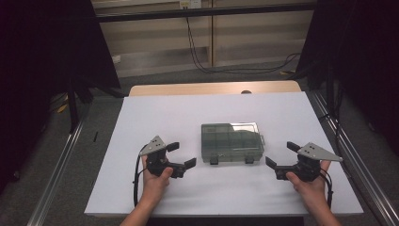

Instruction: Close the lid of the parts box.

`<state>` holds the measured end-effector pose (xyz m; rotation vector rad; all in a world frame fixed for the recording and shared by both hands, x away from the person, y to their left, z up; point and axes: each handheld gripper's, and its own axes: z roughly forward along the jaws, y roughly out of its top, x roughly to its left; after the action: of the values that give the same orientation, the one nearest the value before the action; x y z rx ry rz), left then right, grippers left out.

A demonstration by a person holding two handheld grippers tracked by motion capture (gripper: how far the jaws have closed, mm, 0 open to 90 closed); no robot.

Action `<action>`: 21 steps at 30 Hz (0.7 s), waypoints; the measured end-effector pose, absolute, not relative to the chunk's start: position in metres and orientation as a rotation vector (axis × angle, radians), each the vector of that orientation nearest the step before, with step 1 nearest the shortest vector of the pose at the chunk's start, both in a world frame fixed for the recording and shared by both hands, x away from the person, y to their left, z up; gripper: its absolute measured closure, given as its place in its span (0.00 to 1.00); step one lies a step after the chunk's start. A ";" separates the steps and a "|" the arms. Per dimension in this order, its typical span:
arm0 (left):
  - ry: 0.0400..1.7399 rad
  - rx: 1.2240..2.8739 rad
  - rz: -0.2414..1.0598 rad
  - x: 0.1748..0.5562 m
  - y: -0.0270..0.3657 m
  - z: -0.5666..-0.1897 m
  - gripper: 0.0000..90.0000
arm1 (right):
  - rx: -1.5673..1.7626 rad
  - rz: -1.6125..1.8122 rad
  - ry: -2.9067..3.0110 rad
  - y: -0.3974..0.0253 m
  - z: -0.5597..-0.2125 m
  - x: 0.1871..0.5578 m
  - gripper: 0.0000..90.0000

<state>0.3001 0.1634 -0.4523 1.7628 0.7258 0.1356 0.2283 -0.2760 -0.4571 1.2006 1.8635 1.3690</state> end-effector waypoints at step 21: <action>0.850 1.755 0.251 0.289 0.235 -0.454 0.00 | 1.294 1.293 1.789 -0.327 -0.460 0.207 0.00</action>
<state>0.2889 0.2354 -0.4542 1.7552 0.8501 0.2508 0.2067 -0.3272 -0.4603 1.2943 1.7888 1.2931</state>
